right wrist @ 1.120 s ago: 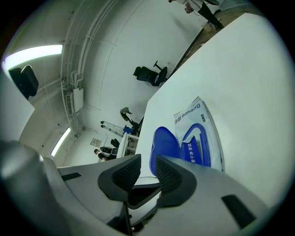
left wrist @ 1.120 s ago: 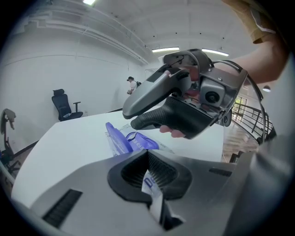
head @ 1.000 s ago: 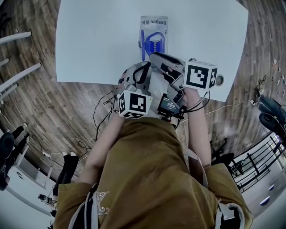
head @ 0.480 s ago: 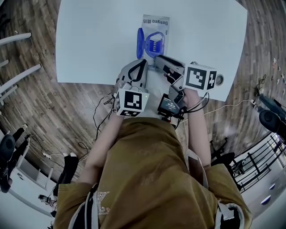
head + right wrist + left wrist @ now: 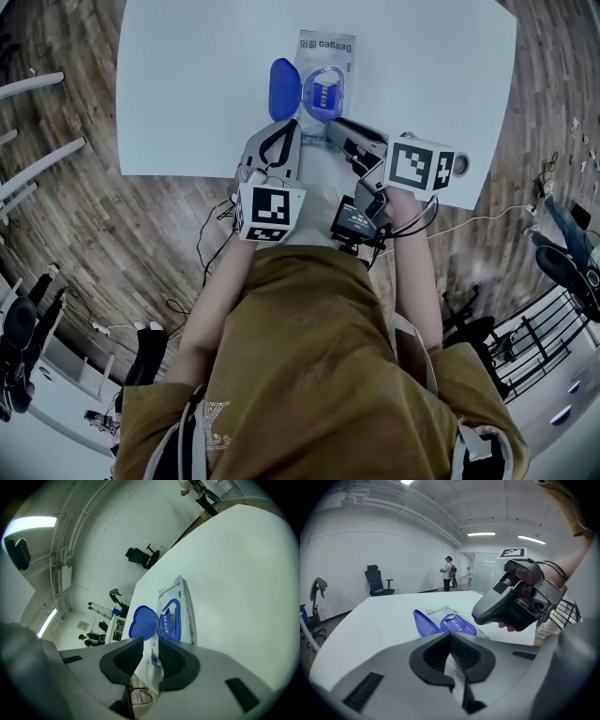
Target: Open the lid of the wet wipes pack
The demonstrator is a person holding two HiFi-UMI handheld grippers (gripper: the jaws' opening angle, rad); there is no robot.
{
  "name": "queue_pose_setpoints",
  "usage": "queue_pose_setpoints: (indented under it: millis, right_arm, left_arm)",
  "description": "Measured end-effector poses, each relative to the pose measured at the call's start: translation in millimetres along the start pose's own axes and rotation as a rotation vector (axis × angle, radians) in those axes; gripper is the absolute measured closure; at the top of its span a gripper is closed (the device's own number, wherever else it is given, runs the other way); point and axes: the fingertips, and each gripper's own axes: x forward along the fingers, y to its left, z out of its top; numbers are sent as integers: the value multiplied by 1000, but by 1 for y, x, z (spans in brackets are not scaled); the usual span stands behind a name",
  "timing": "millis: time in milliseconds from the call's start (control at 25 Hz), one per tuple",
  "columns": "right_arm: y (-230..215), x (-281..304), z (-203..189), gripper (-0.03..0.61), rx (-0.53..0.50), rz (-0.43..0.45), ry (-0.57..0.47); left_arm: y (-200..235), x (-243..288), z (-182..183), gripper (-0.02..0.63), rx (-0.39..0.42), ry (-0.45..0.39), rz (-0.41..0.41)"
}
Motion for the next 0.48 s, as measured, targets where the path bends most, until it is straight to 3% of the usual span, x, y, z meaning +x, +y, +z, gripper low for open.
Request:
queue_pose_setpoints:
  millis: [480]
  right_arm:
    - [-1, 0, 0, 491, 2, -17, -14]
  left_arm:
    - [14, 1, -7, 612, -34, 18, 8]
